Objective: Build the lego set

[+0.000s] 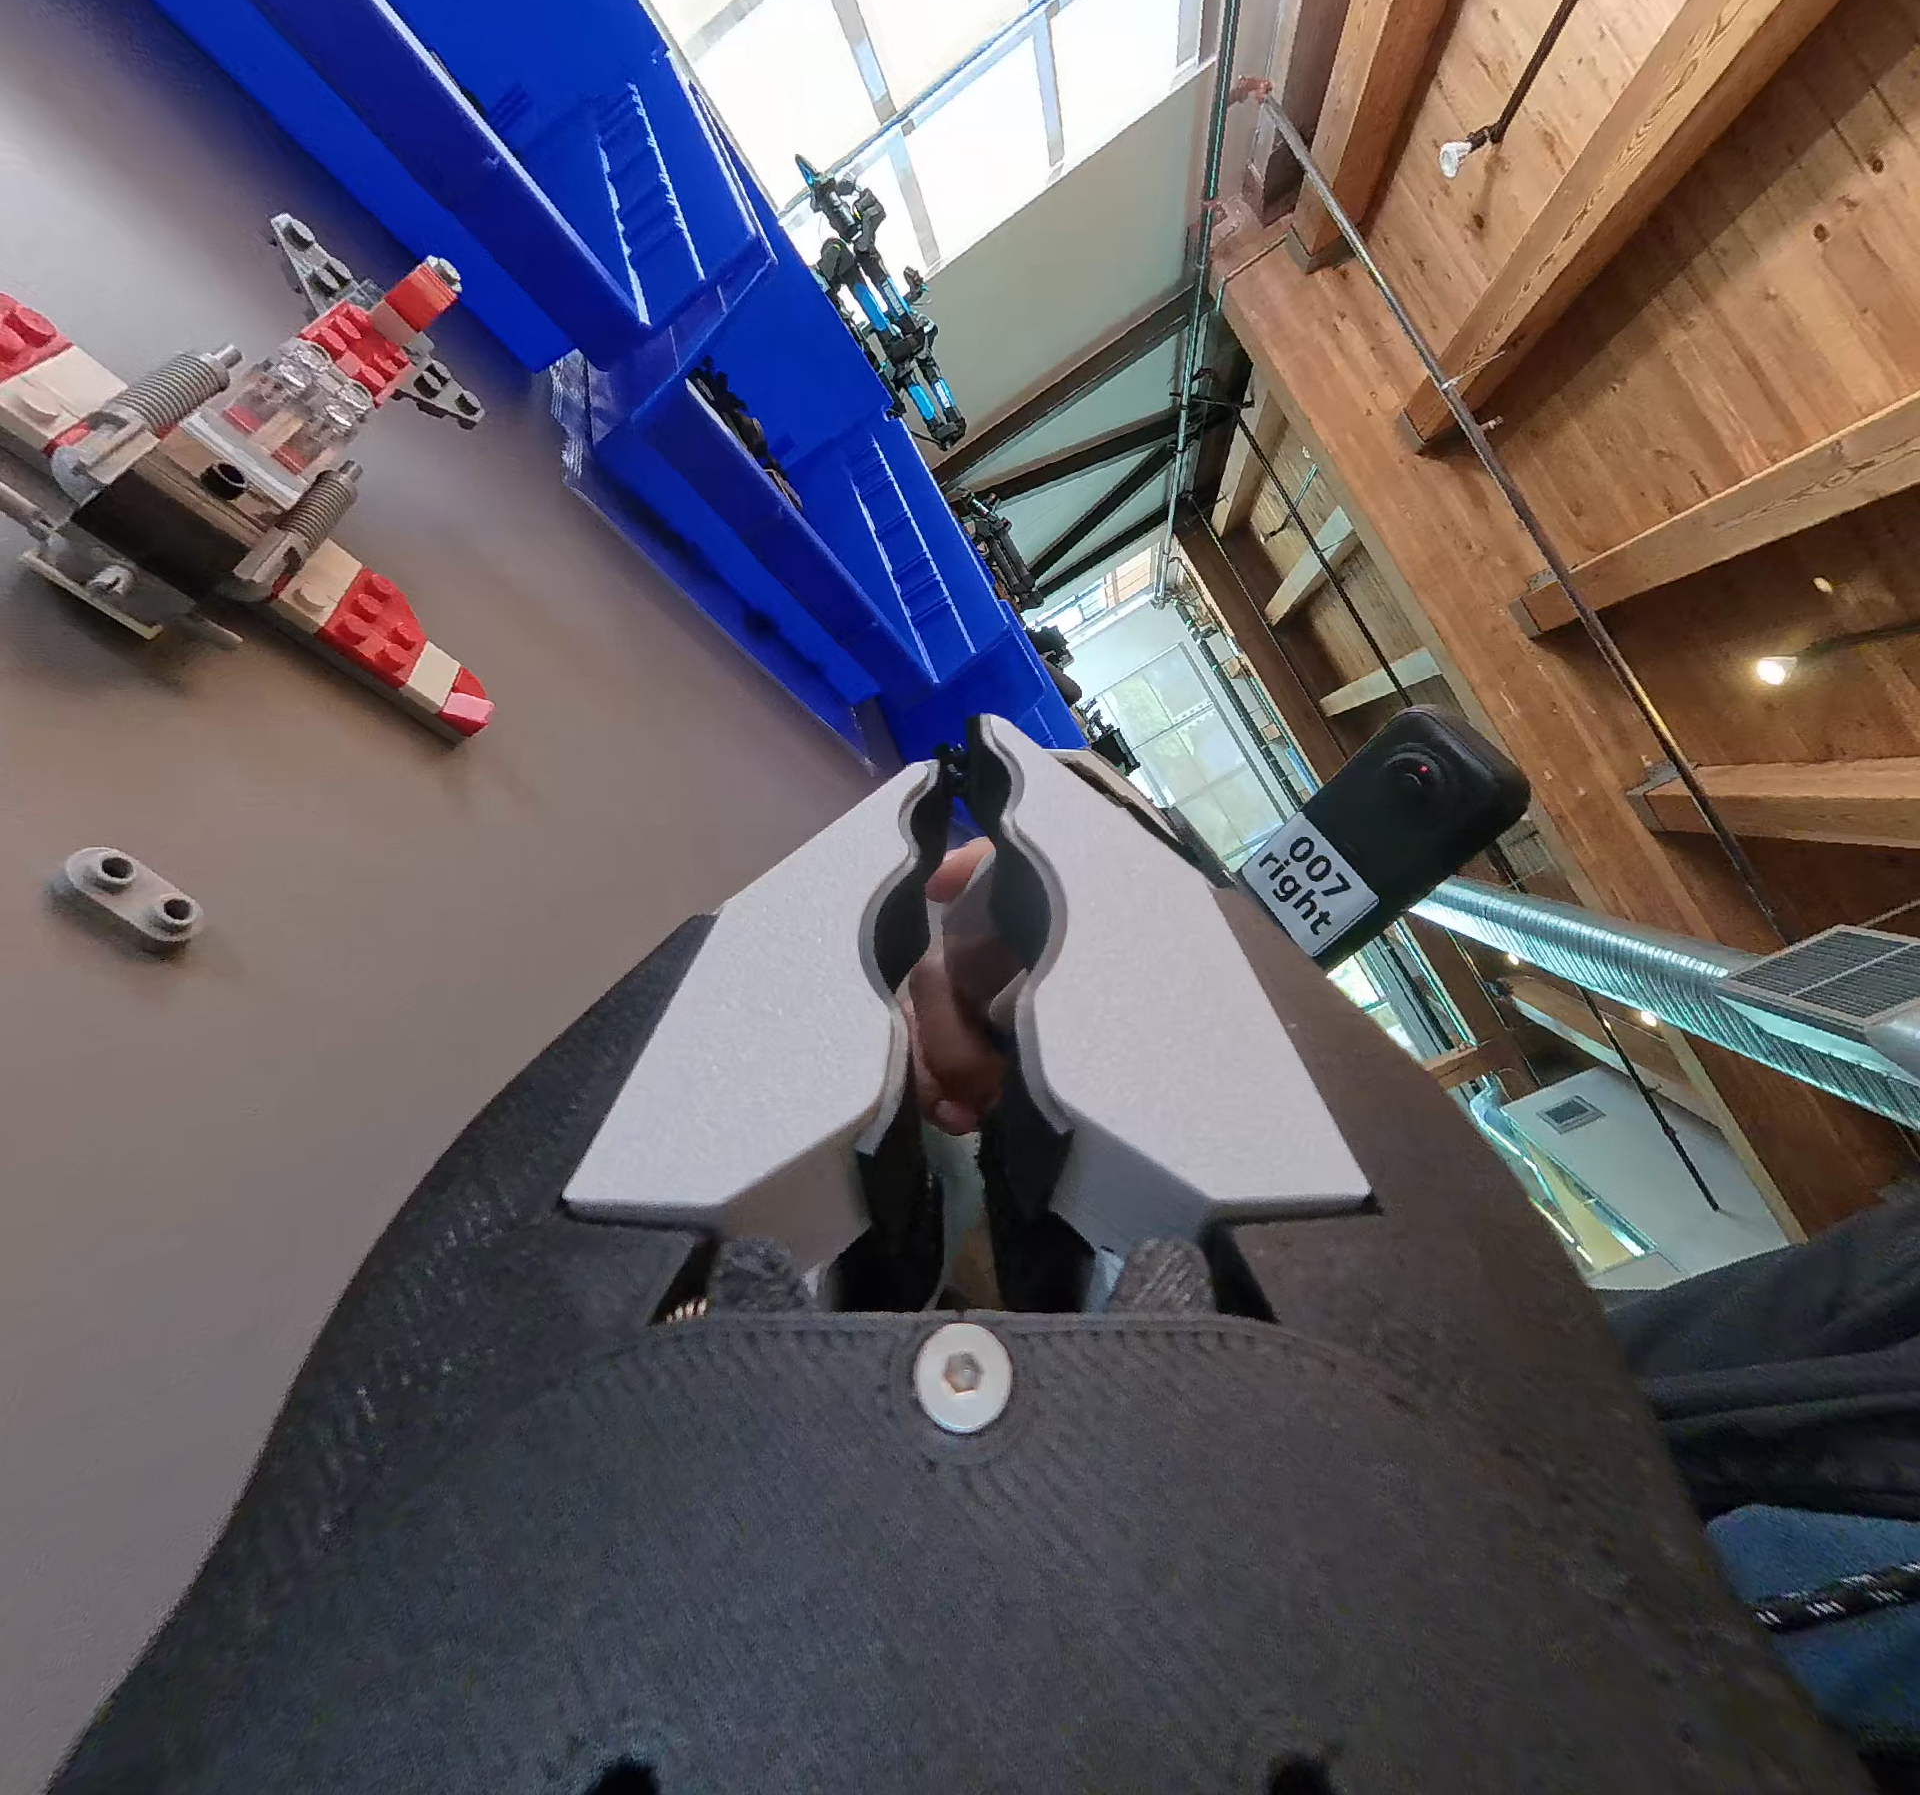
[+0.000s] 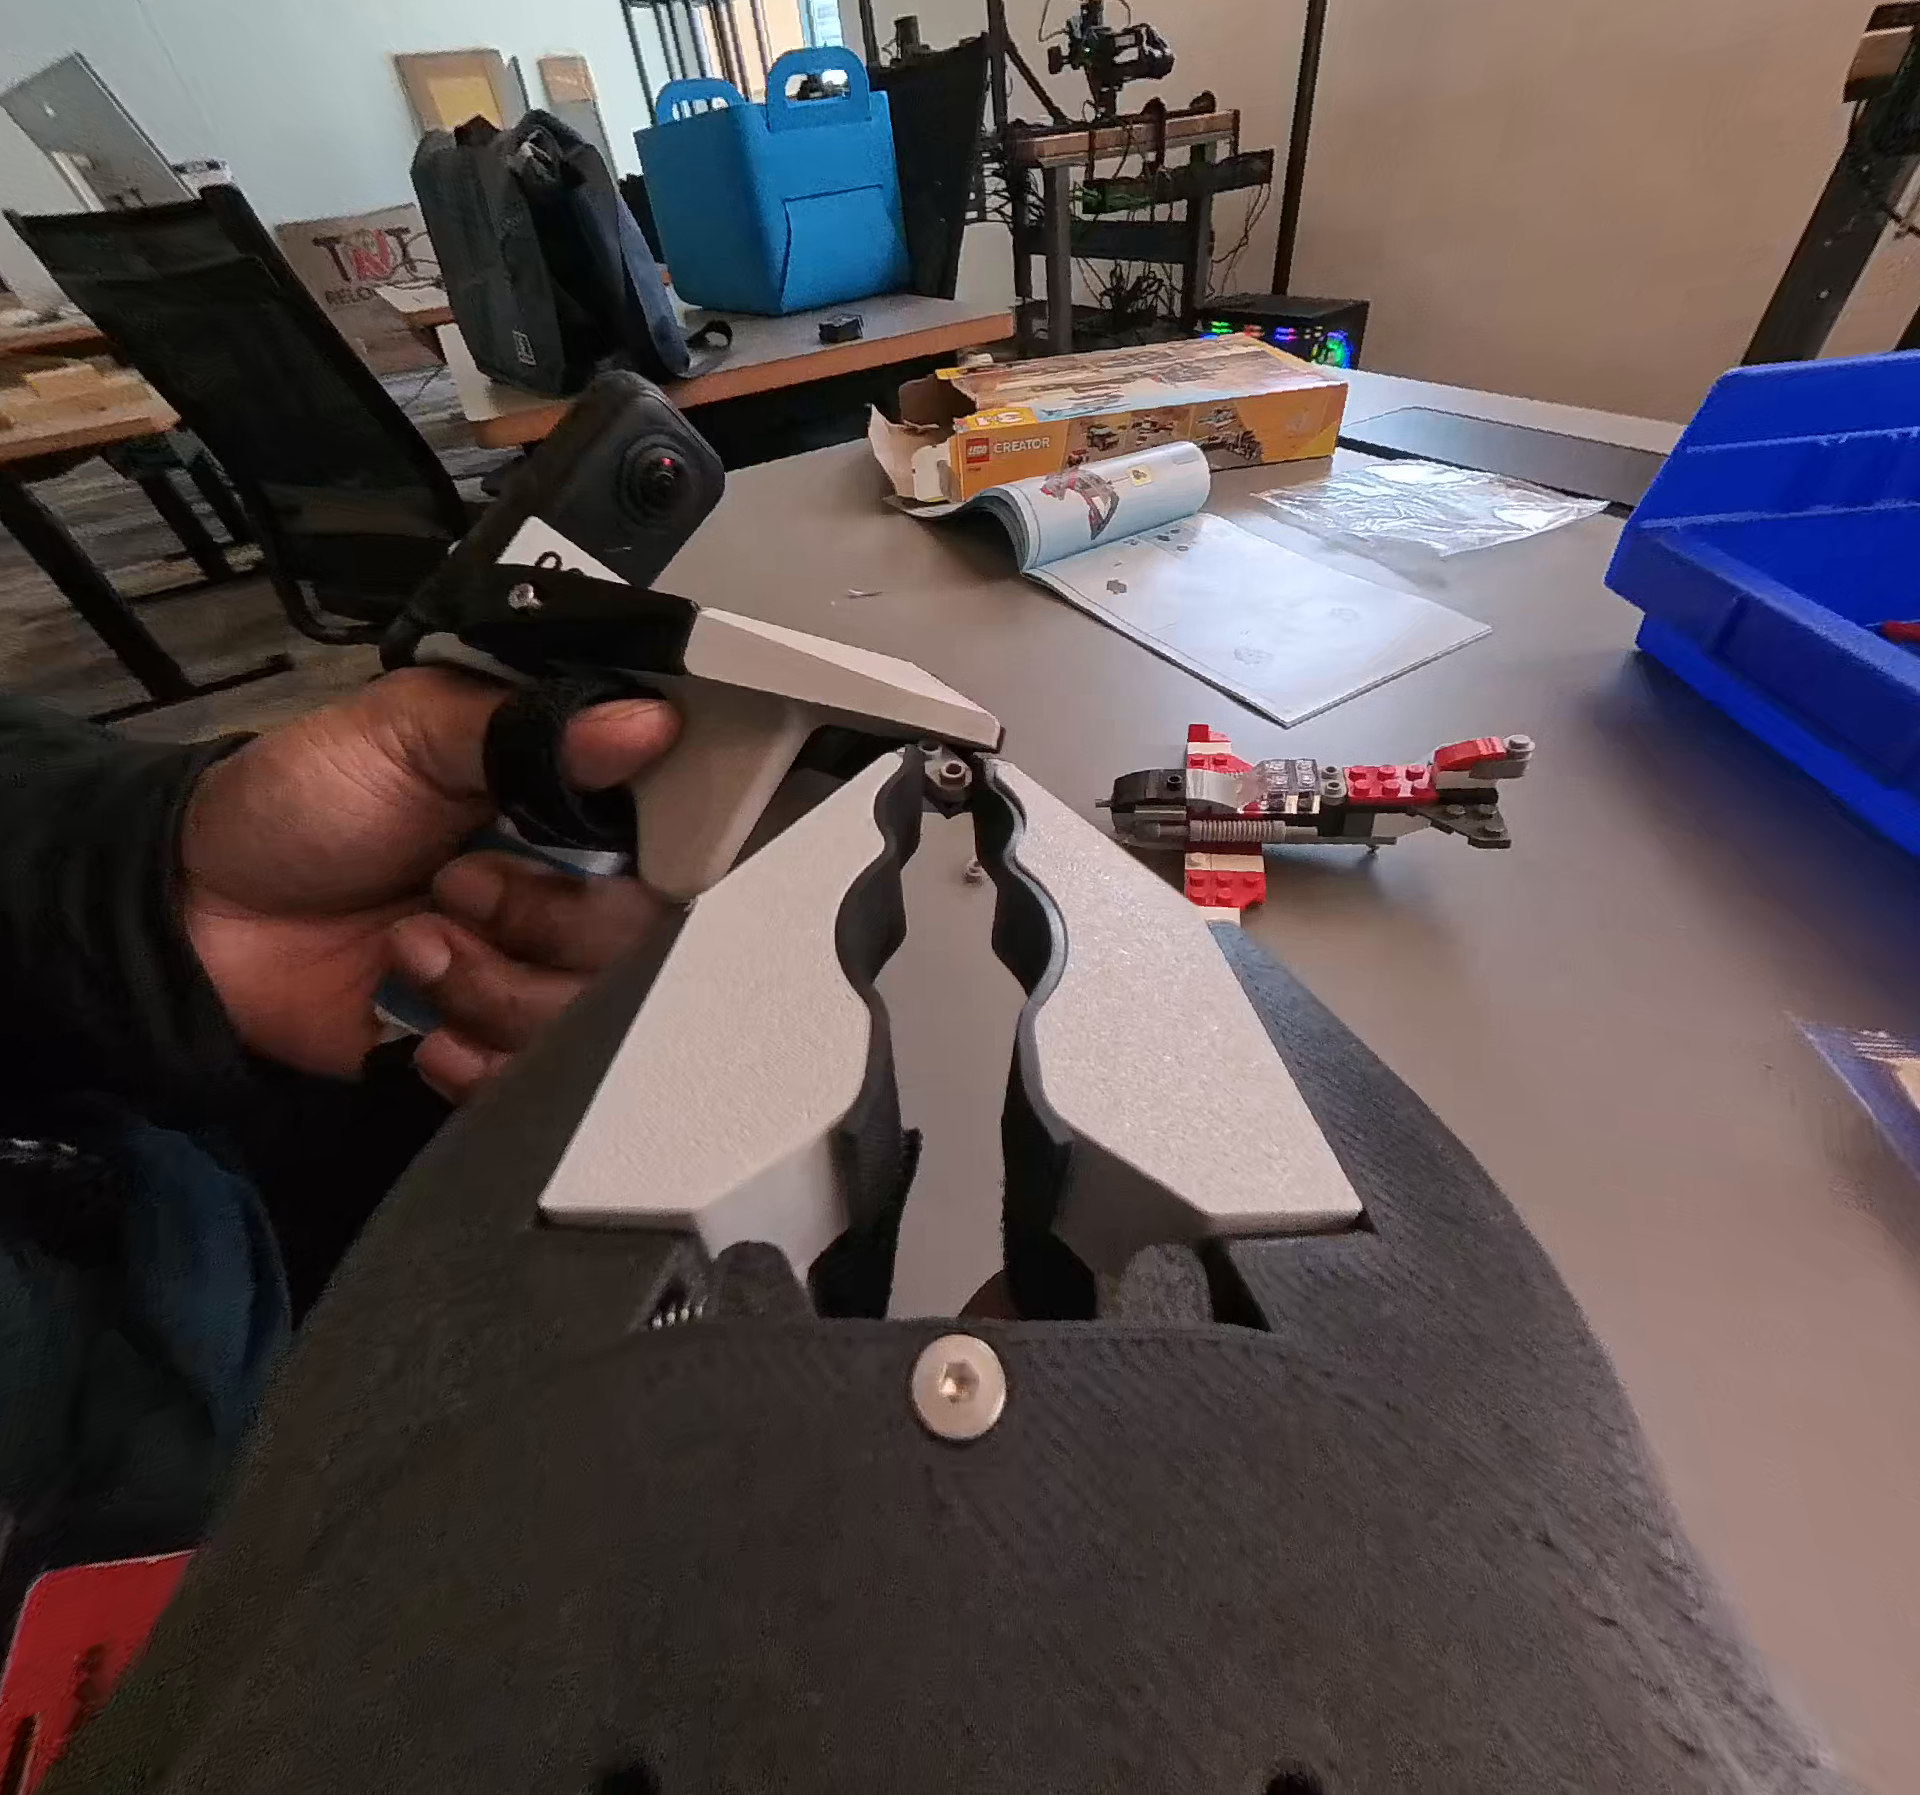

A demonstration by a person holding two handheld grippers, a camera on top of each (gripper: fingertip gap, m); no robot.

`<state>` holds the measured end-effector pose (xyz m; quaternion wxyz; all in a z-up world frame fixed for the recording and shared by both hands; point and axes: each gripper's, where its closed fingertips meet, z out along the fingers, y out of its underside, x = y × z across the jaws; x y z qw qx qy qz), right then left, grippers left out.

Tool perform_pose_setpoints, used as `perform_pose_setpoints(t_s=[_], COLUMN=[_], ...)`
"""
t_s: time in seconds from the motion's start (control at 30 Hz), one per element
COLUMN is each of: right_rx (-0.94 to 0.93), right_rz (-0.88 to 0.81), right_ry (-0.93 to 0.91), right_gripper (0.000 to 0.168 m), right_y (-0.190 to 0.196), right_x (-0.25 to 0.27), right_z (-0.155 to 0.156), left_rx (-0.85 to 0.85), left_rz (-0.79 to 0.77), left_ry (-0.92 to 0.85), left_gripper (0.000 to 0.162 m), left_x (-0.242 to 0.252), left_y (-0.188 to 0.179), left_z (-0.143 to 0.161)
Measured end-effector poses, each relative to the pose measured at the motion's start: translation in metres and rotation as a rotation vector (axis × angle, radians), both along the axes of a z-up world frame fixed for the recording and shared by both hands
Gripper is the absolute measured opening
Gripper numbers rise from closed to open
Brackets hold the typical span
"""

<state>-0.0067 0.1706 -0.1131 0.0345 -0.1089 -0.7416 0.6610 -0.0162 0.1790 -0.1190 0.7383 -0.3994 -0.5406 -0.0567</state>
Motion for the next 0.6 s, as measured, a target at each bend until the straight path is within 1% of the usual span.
perform_pose_setpoints(t_s=[0.1, 0.2, 0.33, 0.5, 0.6], right_rx=[0.009, 0.047, 0.081, 0.136, 0.147], right_rz=[-0.001, -0.013, -0.038, -0.086, -0.082], right_ry=[0.019, 0.125, 0.236, 0.317, 0.333], right_gripper=[0.01, 0.01, 0.019, 0.021, 0.021], right_y=[-0.001, 0.001, 0.003, 0.004, 0.003], right_x=[-0.001, -0.001, -0.002, -0.006, -0.006], right_z=[-0.002, -0.002, -0.001, -0.006, -0.007], left_rx=[0.039, 0.104, 0.2, 0.326, 0.34], left_rz=[-0.004, -0.001, -0.003, -0.037, -0.063], left_ry=[-0.028, -0.055, -0.09, -0.141, -0.171], left_gripper=[0.004, 0.003, 0.005, 0.005, 0.005], left_x=[-0.001, -0.002, -0.004, -0.005, -0.004], left_y=[-0.001, -0.003, -0.009, -0.008, -0.004], left_z=[-0.001, -0.002, -0.002, -0.002, -0.006])
